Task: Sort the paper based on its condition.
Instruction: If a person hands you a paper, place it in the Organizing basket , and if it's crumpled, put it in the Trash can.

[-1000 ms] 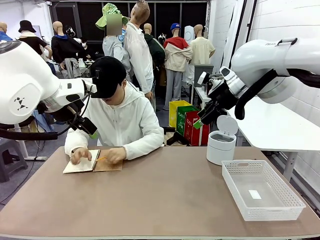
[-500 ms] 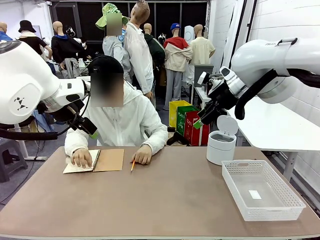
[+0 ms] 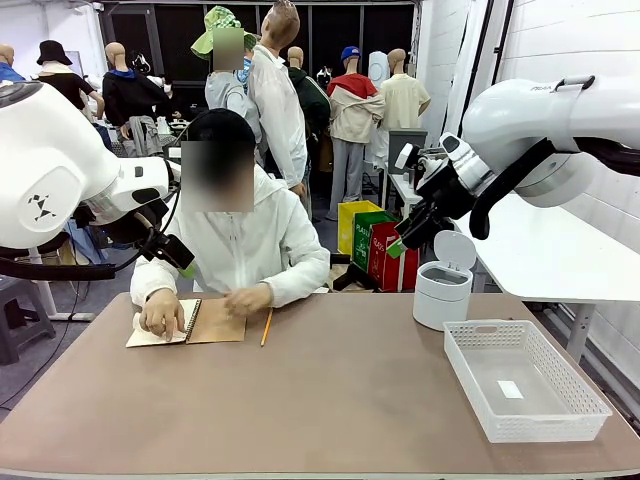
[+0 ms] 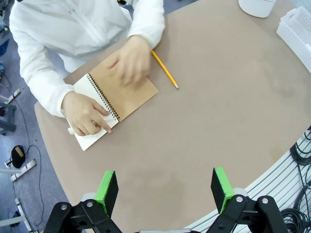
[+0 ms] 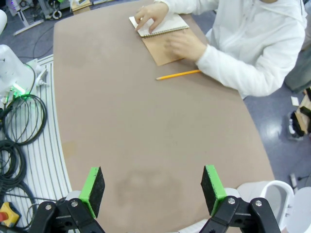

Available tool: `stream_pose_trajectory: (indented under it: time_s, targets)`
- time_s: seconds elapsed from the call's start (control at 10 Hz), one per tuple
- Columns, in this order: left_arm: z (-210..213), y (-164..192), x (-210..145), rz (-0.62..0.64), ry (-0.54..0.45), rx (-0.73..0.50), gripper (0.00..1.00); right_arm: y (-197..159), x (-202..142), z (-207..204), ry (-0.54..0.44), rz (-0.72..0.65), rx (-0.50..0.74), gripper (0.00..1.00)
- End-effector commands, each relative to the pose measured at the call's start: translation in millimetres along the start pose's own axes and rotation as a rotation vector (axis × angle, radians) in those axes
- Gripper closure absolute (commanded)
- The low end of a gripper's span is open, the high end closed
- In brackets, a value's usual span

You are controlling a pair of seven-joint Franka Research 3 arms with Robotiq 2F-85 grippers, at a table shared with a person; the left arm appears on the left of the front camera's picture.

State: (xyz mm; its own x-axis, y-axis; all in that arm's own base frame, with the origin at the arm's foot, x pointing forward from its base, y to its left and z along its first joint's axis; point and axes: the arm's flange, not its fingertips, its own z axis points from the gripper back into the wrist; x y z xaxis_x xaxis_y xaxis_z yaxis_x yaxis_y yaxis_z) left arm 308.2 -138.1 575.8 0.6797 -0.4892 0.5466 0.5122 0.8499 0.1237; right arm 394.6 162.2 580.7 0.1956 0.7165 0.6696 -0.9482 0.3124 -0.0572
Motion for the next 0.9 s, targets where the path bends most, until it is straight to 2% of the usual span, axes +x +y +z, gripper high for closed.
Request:
stream_pose_trajectory:
  time_s: [0.0,0.8]
  targets:
    - [0.1,0.7,-0.7,0.001,0.0,-0.001,0.0,0.2,-0.2,0.3,0.001,0.0,-0.002,0.0]
    - [0.1,0.7,-0.7,0.001,0.0,-0.001,0.0,0.2,-0.2,0.3,0.001,0.0,-0.002,0.0]
